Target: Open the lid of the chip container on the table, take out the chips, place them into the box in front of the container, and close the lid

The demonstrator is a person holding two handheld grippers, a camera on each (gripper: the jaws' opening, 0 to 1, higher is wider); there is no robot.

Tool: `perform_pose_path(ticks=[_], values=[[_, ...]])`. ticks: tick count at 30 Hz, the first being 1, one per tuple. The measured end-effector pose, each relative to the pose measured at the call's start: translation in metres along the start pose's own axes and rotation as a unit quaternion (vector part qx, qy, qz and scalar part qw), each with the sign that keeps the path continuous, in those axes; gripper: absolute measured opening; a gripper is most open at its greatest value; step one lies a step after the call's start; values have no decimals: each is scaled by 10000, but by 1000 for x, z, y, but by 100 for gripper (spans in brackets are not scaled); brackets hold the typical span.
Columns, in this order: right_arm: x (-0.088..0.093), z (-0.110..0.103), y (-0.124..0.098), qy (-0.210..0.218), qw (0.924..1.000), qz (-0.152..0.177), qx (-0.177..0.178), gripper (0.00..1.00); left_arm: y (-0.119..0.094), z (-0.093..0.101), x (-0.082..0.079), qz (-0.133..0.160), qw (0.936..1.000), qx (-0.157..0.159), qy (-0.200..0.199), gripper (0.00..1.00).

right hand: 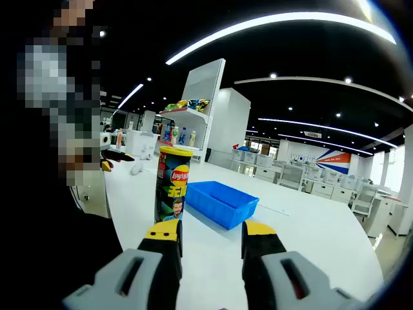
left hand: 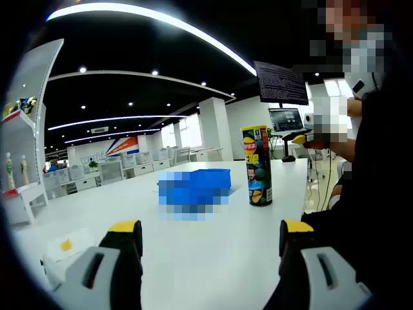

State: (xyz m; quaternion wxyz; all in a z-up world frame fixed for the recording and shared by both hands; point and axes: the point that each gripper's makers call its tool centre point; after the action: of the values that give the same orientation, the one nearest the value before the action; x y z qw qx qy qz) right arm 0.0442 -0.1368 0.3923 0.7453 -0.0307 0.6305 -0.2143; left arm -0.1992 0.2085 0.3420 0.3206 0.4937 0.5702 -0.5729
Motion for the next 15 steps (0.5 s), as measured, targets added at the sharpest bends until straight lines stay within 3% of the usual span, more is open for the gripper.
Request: perform_pose_path(ticks=[15], values=[[2,0,2,4,10000,-43,-5,35,0,0,1,-10,10000,16,16,86]])
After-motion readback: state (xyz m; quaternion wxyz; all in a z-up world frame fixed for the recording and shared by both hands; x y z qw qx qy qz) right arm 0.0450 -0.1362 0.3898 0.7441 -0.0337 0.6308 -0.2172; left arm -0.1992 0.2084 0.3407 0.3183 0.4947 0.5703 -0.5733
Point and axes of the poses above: the point that each gripper's makers call its tool centre point, and the gripper's own axes: y roughly forward along the fingers, z roughly to its right, x roughly out of its underside, and after that the axes turned 15 degrees about -z, right-handed
